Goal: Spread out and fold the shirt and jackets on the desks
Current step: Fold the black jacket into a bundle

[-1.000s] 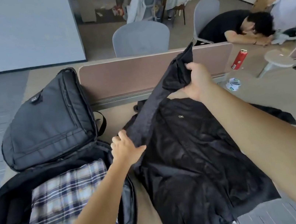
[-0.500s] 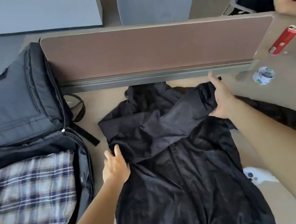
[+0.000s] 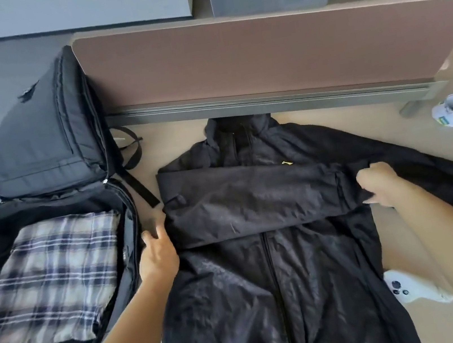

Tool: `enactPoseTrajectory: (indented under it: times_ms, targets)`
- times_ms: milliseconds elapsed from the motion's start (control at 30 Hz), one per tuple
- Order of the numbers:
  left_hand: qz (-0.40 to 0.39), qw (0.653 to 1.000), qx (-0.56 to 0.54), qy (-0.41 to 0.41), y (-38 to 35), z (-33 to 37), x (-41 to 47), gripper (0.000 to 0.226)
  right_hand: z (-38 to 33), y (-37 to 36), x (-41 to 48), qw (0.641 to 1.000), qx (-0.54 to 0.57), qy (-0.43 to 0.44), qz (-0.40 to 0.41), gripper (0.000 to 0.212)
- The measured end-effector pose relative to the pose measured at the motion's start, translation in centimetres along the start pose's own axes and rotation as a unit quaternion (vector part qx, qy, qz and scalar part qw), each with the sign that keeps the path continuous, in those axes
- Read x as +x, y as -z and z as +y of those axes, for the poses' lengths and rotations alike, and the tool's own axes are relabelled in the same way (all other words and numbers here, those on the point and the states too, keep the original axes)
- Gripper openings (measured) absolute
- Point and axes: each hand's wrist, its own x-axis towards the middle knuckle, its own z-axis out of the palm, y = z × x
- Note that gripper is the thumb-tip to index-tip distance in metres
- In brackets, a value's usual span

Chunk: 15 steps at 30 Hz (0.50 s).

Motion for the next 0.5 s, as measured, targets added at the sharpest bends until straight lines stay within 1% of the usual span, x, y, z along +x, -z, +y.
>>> enactPoseTrajectory:
  times_ms: [67, 133, 167, 233, 333, 400, 433, 500]
  targets:
    - [-0.011, 1.000, 0.021, -0.001, -0.1, 0.1, -0.1, 0.091, 0.9, -0.3, 0.9, 1.000, -0.026, -0.008, 0.001, 0.031]
    - [-0.028, 1.000, 0.008, 0.005, 0.1, 0.2, -0.2, 0.093, 0.8, -0.3, 1.2, 1.000, -0.020, -0.003, -0.003, 0.027]
    - [-0.031, 0.999, -0.005, 0.008, 0.3, 0.3, -0.3, 0.093, 0.7, -0.1, 1.5, 1.000, -0.006, -0.001, -0.002, 0.030]
    - [-0.012, 1.000, -0.015, 0.001, 0.6, 0.4, -0.3, 0.088, 0.0, 0.3, 1.8, 1.000, 0.025, 0.012, -0.008, 0.036]
    - [0.034, 0.998, 0.043, -0.041, 0.3, 0.7, -0.4, 0.082, -1.2, 0.8, 2.1, 0.996, 0.070, 0.034, -0.032, 0.045]
    - [0.032, 0.996, 0.053, -0.057, 0.2, 1.1, -0.3, 0.076, -1.6, 0.9, 2.2, 0.994, 0.085, 0.040, -0.048, 0.047]
    - [0.023, 0.997, 0.037, -0.058, 0.4, 1.3, -0.3, 0.072, -1.6, 0.9, 2.1, 0.995, 0.079, 0.042, -0.051, 0.043]
    - [0.007, 0.999, -0.016, -0.041, 0.9, 1.5, 0.0, 0.065, -1.4, 0.8, 1.9, 0.997, 0.049, 0.046, -0.048, 0.026]
